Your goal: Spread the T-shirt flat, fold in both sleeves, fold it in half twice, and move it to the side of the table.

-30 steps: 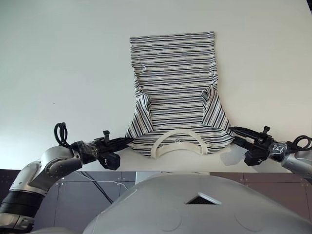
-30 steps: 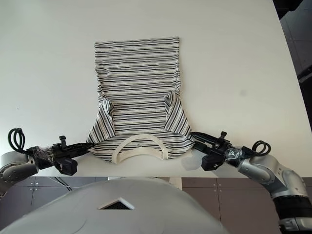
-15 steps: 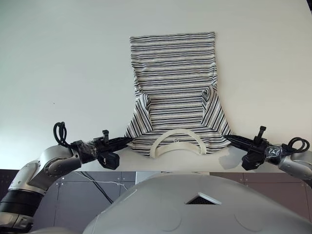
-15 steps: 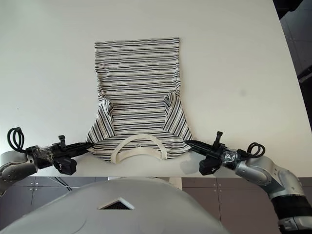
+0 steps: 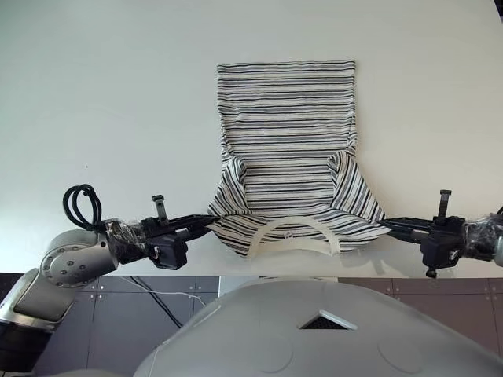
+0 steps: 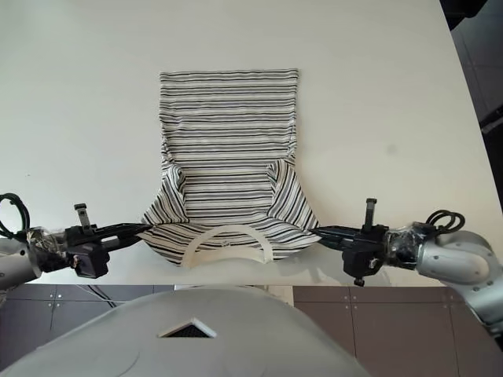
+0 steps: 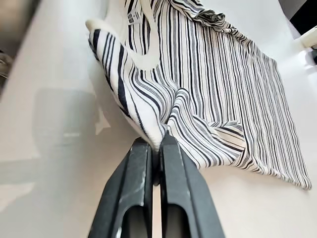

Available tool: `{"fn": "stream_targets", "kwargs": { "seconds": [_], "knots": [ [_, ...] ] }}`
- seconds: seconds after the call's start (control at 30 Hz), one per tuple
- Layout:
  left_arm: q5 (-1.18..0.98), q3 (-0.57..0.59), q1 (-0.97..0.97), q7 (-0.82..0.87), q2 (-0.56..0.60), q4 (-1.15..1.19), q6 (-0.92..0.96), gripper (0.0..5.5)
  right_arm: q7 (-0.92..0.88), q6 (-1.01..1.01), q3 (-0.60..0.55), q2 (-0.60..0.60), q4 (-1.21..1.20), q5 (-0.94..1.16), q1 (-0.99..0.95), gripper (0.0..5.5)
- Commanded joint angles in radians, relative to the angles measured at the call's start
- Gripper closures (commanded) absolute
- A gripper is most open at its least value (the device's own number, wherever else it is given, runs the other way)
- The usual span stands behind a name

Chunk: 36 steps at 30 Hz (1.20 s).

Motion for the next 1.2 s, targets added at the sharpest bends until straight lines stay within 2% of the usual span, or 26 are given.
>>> {"fn": "stream_targets", "kwargs": {
  "seconds": [0.03,0.13,0.2,0.27,0.37,0.5,0.67,0.87,1.07,1.1,1.2],
  "knots": [
    [-0.135,0.151,0.159,-0.074,0.024,-0.118,0.099,5.4,0.161,0.201,-0.264,-0.032,-0.178,0.203,0.197,5.38],
    [-0.254,0.272,0.292,-0.151,0.008,-0.239,0.198,5.4,0.288,0.421,-0.498,0.027,-0.32,0.367,0.294,5.38],
    [-0.325,0.276,0.221,-0.142,0.004,-0.295,0.288,5.4,0.285,0.546,-0.53,0.023,-0.366,0.465,0.223,5.38],
    [-0.349,0.239,0.081,-0.115,-0.005,-0.297,0.378,5.4,0.252,0.64,-0.472,-0.001,-0.35,0.521,0.074,5.38],
    [-0.293,0.108,-0.242,-0.068,-0.069,-0.205,0.503,5.4,0.26,0.777,-0.263,0.032,-0.234,0.551,-0.249,5.38],
    [-0.205,-0.028,-0.574,-0.065,-0.176,0.026,0.619,5.4,0.333,0.925,0.013,0.198,0.084,0.406,-0.715,5.38],
    [-0.057,-0.182,-0.897,-0.085,-0.347,0.405,0.636,5.4,0.381,0.892,0.204,0.452,0.57,0.161,-1.116,5.38],
    [0.059,-0.229,-1.162,-0.069,-0.495,0.848,0.57,5.4,0.354,0.72,0.268,0.702,1.127,-0.056,-1.437,5.38],
    [0.191,-0.274,-1.285,0.003,-0.613,1.246,0.427,5.4,0.28,0.614,0.272,0.789,1.452,-0.205,-1.504,5.38],
    [0.211,-0.283,-1.288,0.019,-0.63,1.286,0.408,5.12,0.26,0.603,0.276,0.798,1.478,-0.228,-1.495,5.4],
    [0.259,-0.291,-1.309,0.085,-0.674,1.399,0.357,4.65,0.176,0.589,0.256,0.824,1.534,-0.27,-1.483,4.83]
  ]
}}
